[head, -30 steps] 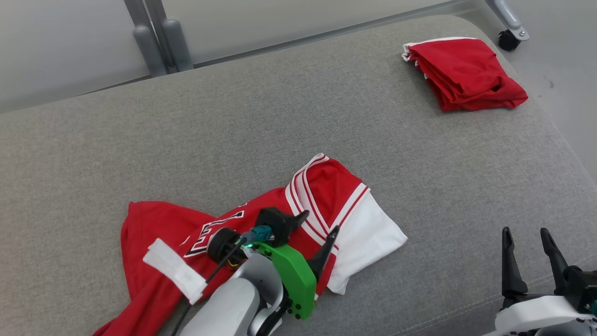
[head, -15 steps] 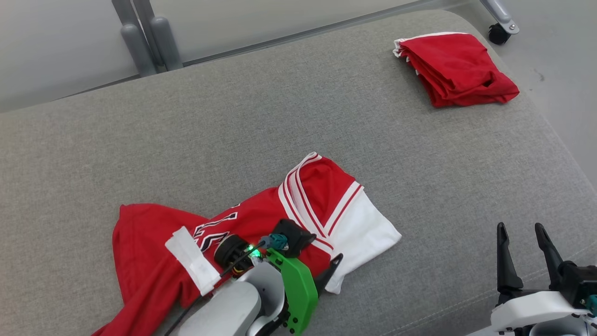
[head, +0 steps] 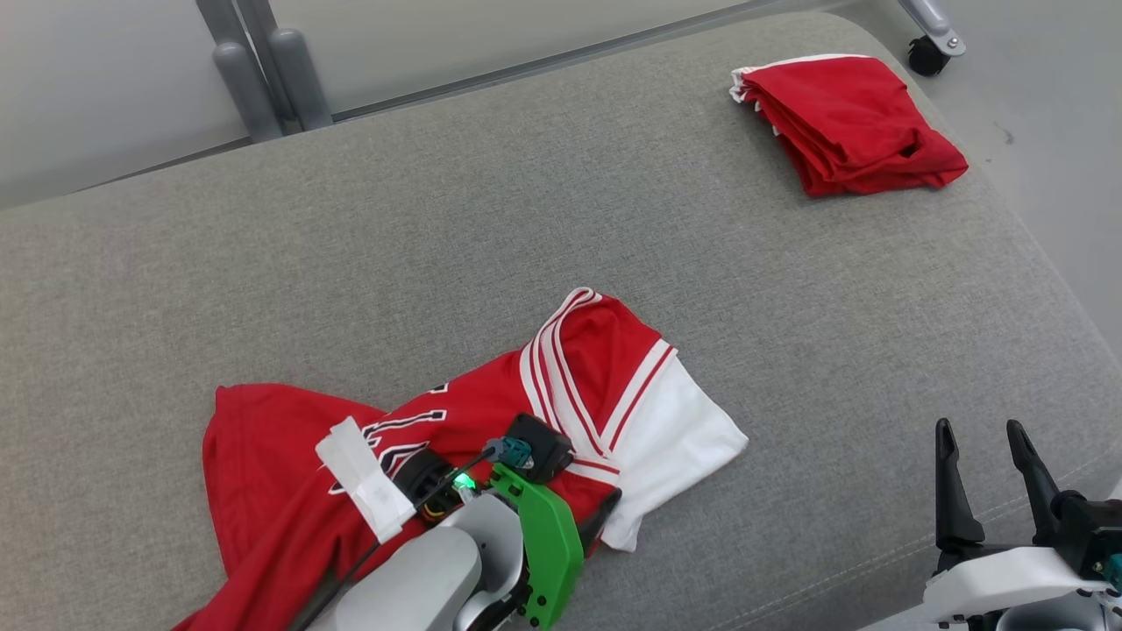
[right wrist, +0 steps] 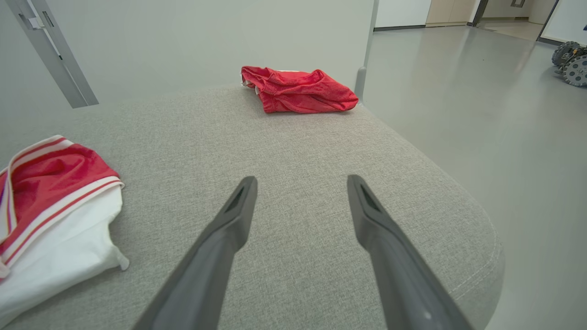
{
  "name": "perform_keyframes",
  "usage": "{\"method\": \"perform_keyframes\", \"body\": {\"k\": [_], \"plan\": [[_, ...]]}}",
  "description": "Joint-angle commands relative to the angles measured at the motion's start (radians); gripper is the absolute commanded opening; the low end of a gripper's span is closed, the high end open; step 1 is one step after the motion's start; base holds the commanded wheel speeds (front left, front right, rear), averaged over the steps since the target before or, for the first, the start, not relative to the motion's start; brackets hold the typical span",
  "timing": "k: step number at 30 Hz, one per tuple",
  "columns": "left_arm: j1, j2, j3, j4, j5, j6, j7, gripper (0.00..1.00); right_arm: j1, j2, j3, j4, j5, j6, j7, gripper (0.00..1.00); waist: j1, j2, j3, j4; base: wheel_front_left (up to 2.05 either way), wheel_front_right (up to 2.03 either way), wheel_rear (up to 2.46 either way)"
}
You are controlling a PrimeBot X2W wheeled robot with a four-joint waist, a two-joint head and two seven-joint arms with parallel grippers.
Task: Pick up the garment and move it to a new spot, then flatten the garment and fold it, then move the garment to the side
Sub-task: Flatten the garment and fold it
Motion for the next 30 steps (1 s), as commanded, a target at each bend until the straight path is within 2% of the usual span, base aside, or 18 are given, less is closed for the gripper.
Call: {"method": "perform_keyframes", "body": {"k": [1,3,4,10,17,22,26,30], "plan": [[-0.001,0.011,-0.014,0.023,-0.005,-0.003,0.004,0.99,-0.001,-0.002,-0.002,0.000,0.005,-0.001,-0.003,1.00,0.0000,-0.0001,0.002,0.002,0.00,0.00,0.00],[-0.002,0.009,-0.014,0.039,-0.013,-0.003,-0.007,0.29,-0.001,-0.002,-0.002,0.000,0.007,-0.001,-0.003,1.00,0.0000,-0.0001,0.004,0.004,0.00,0.00,0.00],[-0.004,0.008,-0.014,0.046,-0.014,-0.003,-0.014,0.00,-0.002,-0.002,-0.002,0.001,0.007,-0.001,-0.003,1.00,0.0000,-0.0001,0.004,0.005,0.00,0.00,0.00],[-0.004,-0.005,0.006,0.038,-0.074,-0.003,-0.069,0.00,0.004,-0.002,-0.012,0.001,-0.001,-0.001,-0.003,1.00,0.0000,-0.0001,-0.002,0.021,0.00,0.00,0.00],[-0.024,-0.022,0.111,-0.034,-0.183,0.001,-0.154,0.00,0.008,-0.002,-0.021,0.001,-0.016,-0.001,-0.003,1.00,0.0000,-0.0001,-0.016,0.052,0.00,0.00,0.00],[-0.024,-0.039,0.145,-0.103,-0.219,0.010,-0.180,0.00,0.010,-0.002,-0.018,0.000,-0.025,-0.001,-0.003,1.00,0.0000,-0.0001,-0.024,0.069,0.00,0.00,0.00],[-0.041,-0.045,0.170,-0.093,-0.191,0.076,-0.249,0.00,-0.008,-0.001,-0.011,-0.002,-0.031,-0.001,-0.003,1.00,0.0000,-0.0001,-0.013,0.075,0.00,0.00,0.00],[-0.080,-0.052,0.197,-0.023,-0.155,0.142,-0.326,0.00,-0.031,-0.002,0.005,-0.004,-0.031,-0.001,-0.003,1.00,0.0000,-0.0001,0.003,0.071,0.00,0.00,0.00]]}}
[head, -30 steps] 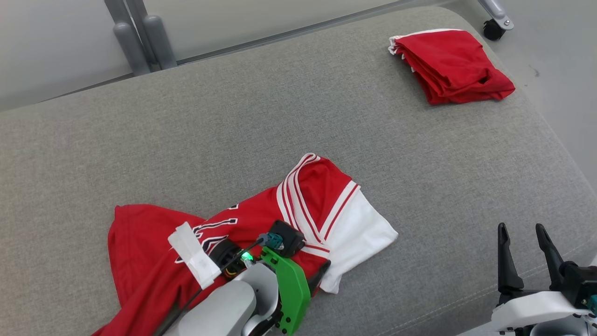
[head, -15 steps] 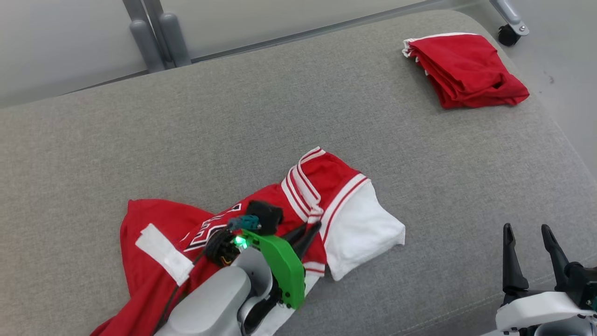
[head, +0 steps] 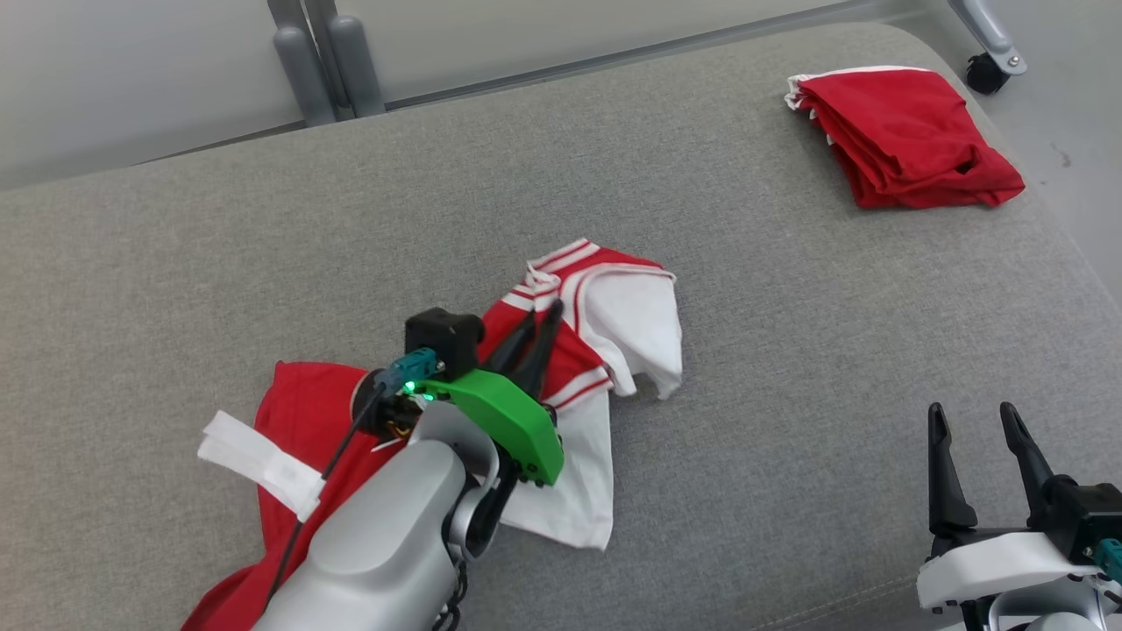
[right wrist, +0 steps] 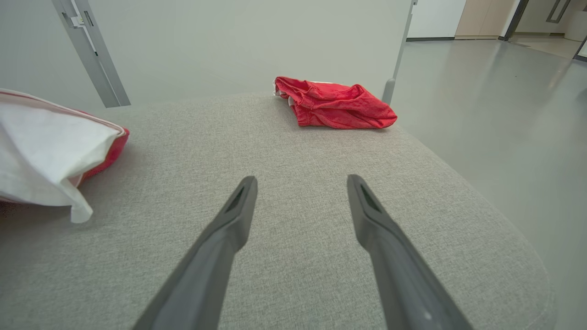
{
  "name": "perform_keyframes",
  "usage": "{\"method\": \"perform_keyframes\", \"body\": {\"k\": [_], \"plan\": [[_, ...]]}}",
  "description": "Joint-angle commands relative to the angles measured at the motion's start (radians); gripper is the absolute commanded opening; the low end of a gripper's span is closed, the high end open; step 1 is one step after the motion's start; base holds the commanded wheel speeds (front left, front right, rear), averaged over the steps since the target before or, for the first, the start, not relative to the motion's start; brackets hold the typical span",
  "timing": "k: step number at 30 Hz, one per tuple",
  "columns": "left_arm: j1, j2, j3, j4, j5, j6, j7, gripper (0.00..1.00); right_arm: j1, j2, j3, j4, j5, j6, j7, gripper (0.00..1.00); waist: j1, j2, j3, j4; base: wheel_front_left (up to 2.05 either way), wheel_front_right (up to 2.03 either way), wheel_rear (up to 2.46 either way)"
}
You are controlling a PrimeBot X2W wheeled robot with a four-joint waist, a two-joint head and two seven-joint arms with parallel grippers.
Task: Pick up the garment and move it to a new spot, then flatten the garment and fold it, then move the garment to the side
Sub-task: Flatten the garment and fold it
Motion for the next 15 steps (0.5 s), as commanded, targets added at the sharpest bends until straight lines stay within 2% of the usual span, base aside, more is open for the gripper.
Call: {"method": "perform_keyframes", "body": {"k": [1,7,10,11,13,14,15], "plan": [[-0.031,0.002,0.015,0.025,0.015,0.020,-0.023,0.00,-0.013,-0.002,0.003,-0.002,-0.003,-0.001,-0.003,1.00,0.0000,0.0000,0.011,-0.004,0.00,0.00,0.00],[-0.089,-0.008,0.090,0.102,0.064,0.088,-0.067,0.00,-0.013,-0.002,0.003,-0.004,-0.009,-0.001,-0.003,1.00,0.0000,0.0000,0.024,-0.010,0.00,0.00,0.00],[-0.094,-0.014,0.156,0.075,0.116,0.129,-0.067,0.00,-0.010,-0.002,0.004,-0.003,-0.006,-0.001,-0.003,1.00,0.0000,0.0000,0.029,-0.013,0.00,0.00,0.00],[-0.080,-0.015,0.173,0.067,0.130,0.134,-0.067,0.00,-0.010,-0.002,0.006,-0.002,-0.006,-0.001,-0.003,1.00,0.0000,0.0000,0.030,-0.016,0.00,0.00,0.00],[-0.050,-0.021,0.179,0.069,0.147,0.105,-0.066,0.00,-0.011,-0.002,0.009,0.001,-0.007,-0.001,-0.003,1.00,0.0000,0.0000,0.031,-0.020,0.00,0.00,0.00],[-0.041,-0.021,0.169,0.083,0.153,0.089,-0.066,0.31,-0.012,-0.002,0.011,0.002,-0.008,-0.001,-0.003,1.00,0.0000,0.0000,0.031,-0.022,0.00,0.00,0.00],[-0.038,-0.021,0.156,0.100,0.158,0.069,-0.066,0.75,-0.012,-0.002,0.014,0.005,-0.009,-0.001,-0.003,1.00,0.0000,0.0000,0.031,-0.024,0.00,0.00,0.00]]}}
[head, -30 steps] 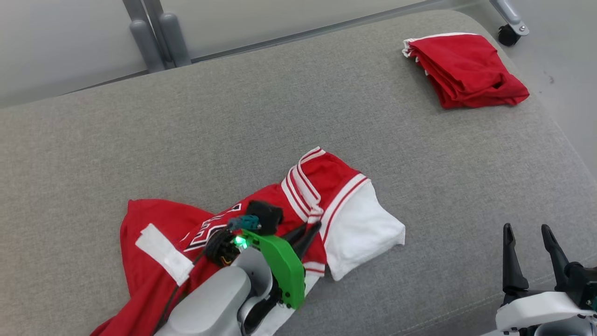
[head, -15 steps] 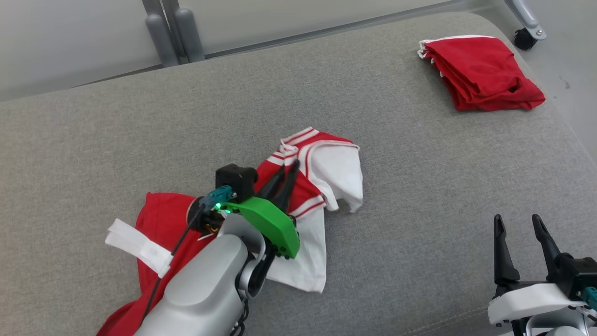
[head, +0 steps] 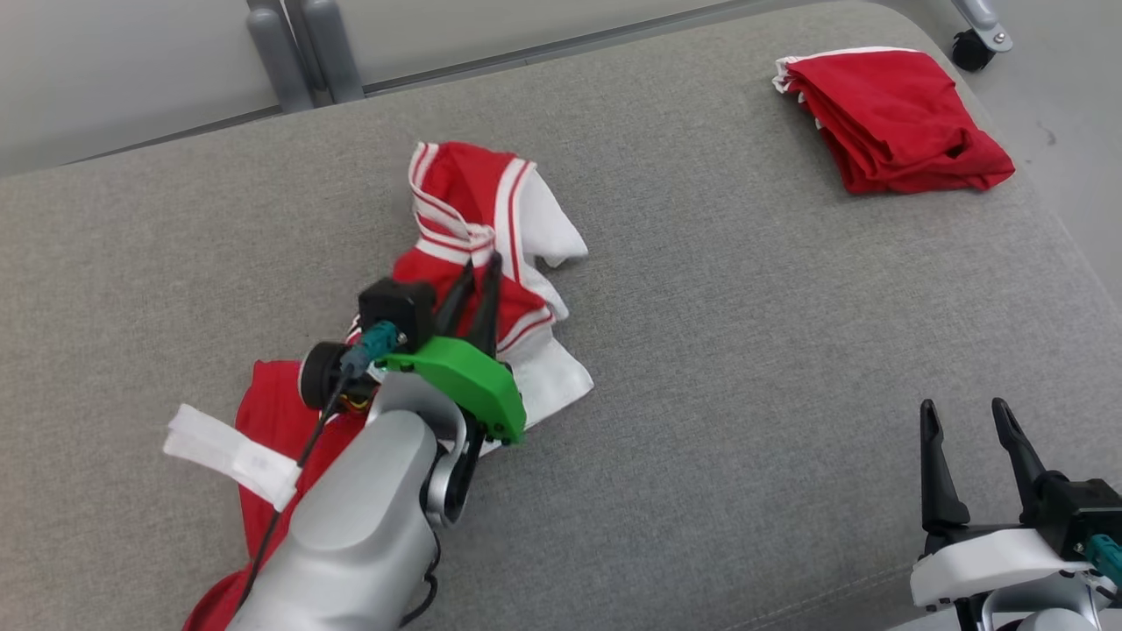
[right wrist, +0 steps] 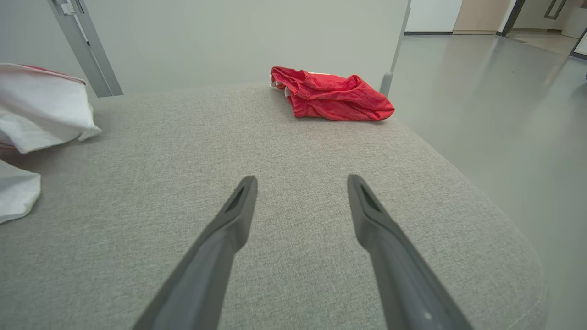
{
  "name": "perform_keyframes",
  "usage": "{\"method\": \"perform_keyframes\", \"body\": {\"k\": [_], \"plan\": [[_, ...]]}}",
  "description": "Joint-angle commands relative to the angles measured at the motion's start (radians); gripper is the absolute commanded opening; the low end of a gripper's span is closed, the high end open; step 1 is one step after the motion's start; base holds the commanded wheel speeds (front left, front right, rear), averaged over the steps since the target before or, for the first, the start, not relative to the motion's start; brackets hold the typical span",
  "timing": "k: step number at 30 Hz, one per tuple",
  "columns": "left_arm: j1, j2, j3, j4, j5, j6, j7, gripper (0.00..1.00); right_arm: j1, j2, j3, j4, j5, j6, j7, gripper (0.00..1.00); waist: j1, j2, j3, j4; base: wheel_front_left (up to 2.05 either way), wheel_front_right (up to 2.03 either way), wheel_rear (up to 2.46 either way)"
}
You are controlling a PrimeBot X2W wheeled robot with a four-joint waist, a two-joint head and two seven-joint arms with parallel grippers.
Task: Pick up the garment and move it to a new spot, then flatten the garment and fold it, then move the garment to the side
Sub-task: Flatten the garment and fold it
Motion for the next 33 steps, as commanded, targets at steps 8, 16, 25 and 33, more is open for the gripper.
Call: {"method": "perform_keyframes", "body": {"k": [8,16,25,33], "plan": [[0.045,0.002,0.096,-0.069,0.025,0.000,-0.003,1.00,0.012,-0.001,-0.007,0.006,0.002,-0.001,-0.003,1.00,0.0000,-0.0001,-0.011,0.005,0.00,0.00,0.00],[0.263,0.003,0.255,-0.327,0.162,-0.023,-0.001,1.00,0.061,-0.001,-0.038,-0.018,-0.012,-0.001,-0.003,1.00,0.0000,-0.0001,-0.083,0.085,0.00,0.00,0.00],[0.556,0.025,0.370,-0.502,0.335,-0.015,-0.001,1.00,0.080,-0.002,-0.053,-0.065,-0.041,-0.001,-0.003,1.00,0.0000,-0.0001,-0.155,0.211,0.00,0.00,0.00],[0.767,0.010,0.465,-0.557,0.369,-0.022,-0.002,1.00,0.109,-0.001,-0.071,-0.062,-0.058,-0.001,-0.003,1.00,0.0000,-0.0001,-0.207,0.306,0.00,0.00,0.00]]}}
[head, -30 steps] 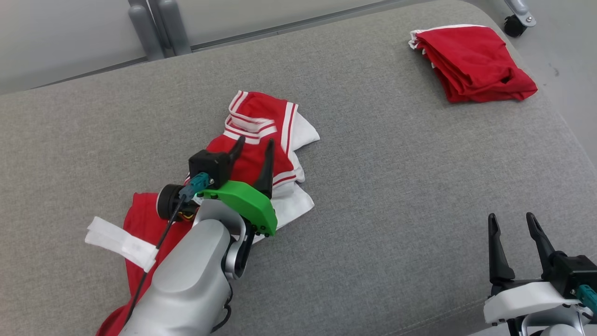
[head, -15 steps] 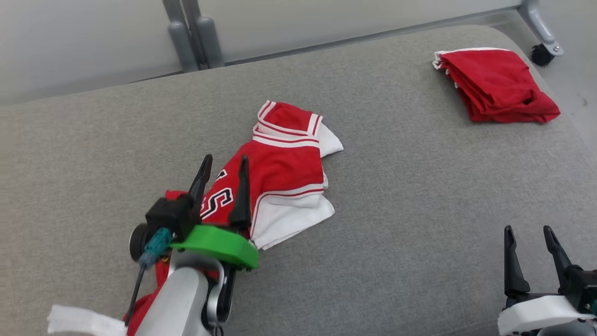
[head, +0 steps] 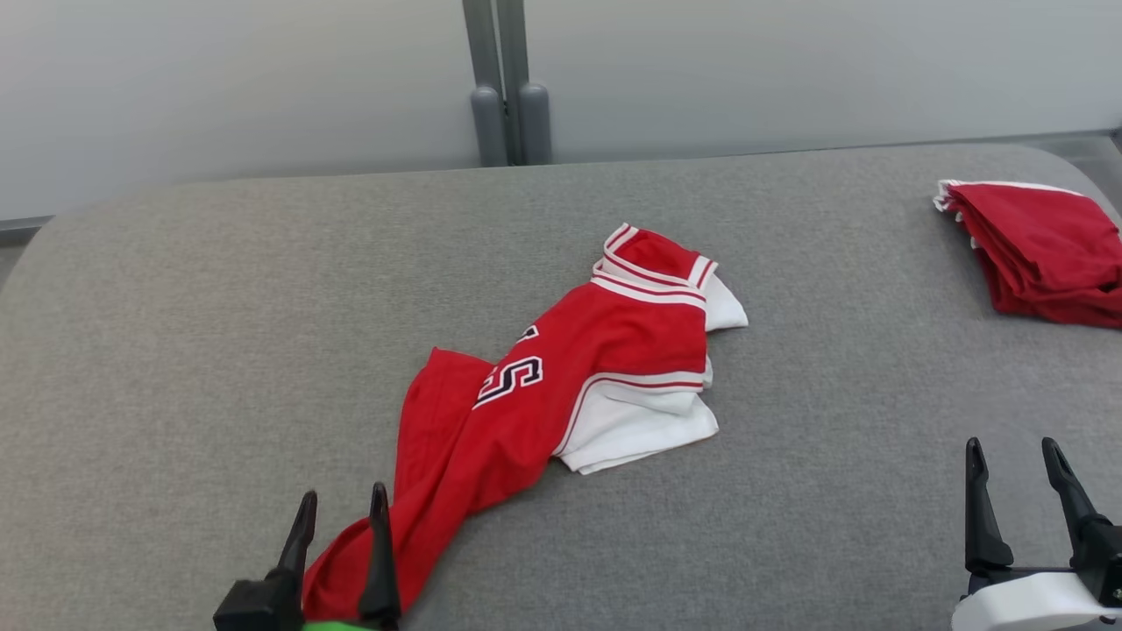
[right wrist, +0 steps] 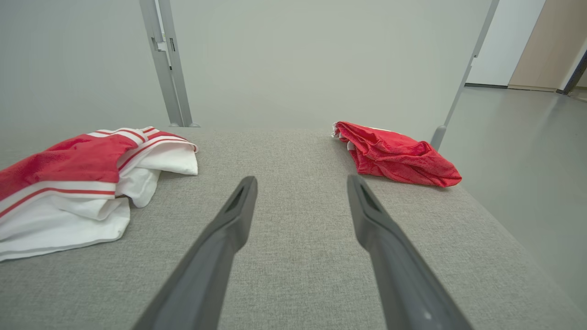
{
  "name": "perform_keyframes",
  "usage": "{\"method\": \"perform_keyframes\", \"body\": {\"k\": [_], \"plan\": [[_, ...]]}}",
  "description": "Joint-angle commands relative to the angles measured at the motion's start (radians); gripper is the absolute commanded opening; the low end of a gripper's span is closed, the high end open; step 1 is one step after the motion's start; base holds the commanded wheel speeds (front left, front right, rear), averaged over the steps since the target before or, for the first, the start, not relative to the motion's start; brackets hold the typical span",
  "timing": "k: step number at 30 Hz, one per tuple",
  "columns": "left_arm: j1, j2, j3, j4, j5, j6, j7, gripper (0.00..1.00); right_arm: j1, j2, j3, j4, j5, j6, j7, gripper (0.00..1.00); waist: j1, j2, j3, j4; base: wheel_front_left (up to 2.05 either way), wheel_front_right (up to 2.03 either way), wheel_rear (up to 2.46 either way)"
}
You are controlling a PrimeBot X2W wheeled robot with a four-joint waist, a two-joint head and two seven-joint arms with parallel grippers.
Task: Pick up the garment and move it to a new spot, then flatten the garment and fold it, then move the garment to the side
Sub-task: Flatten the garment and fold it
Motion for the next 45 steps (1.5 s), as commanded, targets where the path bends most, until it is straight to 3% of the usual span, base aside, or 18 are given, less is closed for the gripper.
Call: {"method": "perform_keyframes", "body": {"k": [1,9,17,39,41,45], "plan": [[0.037,-0.001,0.010,0.004,0.011,-0.010,0.000,1.00,0.014,-0.002,-0.001,0.003,-0.007,-0.001,-0.003,1.00,0.0001,-0.0001,-0.051,0.062,0.00,0.00,0.00],[0.092,0.018,0.054,0.055,0.082,-0.123,0.000,1.00,-0.004,-0.002,0.067,0.035,-0.046,-0.001,-0.003,1.00,0.0001,-0.0001,-0.077,0.080,0.00,0.00,0.00],[0.061,0.010,0.113,0.055,0.118,-0.164,0.000,1.00,-0.016,-0.002,0.116,0.058,-0.030,-0.001,-0.003,1.00,0.0001,-0.0001,-0.078,0.057,0.00,0.00,0.00],[0.027,-0.009,0.155,0.083,0.122,-0.182,0.000,1.00,-0.054,-0.002,0.168,0.061,-0.009,-0.001,-0.003,1.00,0.0001,-0.0001,-0.068,0.044,0.00,0.00,0.00],[0.030,-0.009,0.152,0.103,0.098,-0.172,0.040,1.00,-0.072,0.000,0.219,0.095,-0.006,-0.001,-0.003,1.00,0.0001,-0.0001,-0.065,0.054,0.00,0.00,0.00],[0.047,-0.006,0.135,0.080,0.058,-0.167,0.263,1.00,-0.150,-0.002,0.316,0.221,-0.004,-0.001,0.052,1.00,0.0001,-0.0001,-0.055,0.074,0.00,0.00,0.00]]}}
